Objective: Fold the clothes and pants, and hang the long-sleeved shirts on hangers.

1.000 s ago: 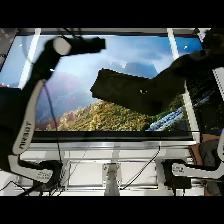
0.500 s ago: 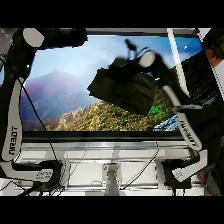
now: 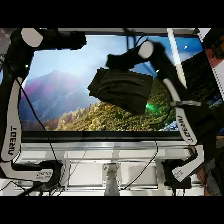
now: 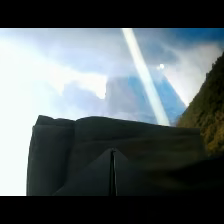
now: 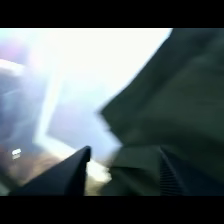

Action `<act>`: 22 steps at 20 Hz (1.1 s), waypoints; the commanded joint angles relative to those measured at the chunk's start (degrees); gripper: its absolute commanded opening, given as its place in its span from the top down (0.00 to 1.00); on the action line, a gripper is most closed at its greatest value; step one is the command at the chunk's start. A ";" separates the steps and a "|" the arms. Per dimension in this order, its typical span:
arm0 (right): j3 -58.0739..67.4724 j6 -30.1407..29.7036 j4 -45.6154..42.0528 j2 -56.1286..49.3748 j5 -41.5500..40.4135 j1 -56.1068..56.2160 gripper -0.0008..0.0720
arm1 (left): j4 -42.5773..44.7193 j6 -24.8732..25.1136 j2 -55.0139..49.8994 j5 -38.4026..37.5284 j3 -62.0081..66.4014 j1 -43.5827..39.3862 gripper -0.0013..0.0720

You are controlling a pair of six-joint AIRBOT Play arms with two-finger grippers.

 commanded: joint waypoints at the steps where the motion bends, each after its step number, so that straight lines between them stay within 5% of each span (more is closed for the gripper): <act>1: 6.43 -0.26 -6.67 0.17 13.33 -8.94 0.43 | 0.74 0.04 0.02 -3.02 0.00 0.07 0.97; 4: 4.90 -0.46 -3.15 0.44 24.00 -19.58 0.43 | 0.70 0.07 0.07 -3.58 0.00 0.07 0.97; 7: 0.24 -4.59 9.88 -0.33 31.98 -29.09 0.43 | 0.68 0.09 0.66 -3.58 0.00 0.04 0.97; 10: -2.64 -6.03 19.93 -3.10 32.17 -35.34 0.36 | 0.44 1.44 2.56 -3.54 0.00 -0.46 0.97; 16: -6.54 -5.53 23.80 -11.98 32.28 -36.81 0.14 | 0.42 1.75 8.04 -3.54 0.00 -1.46 0.97; 22: -7.52 -7.93 26.49 -18.21 33.46 -35.52 0.14 | 0.33 1.73 10.12 -3.61 0.00 -1.84 0.97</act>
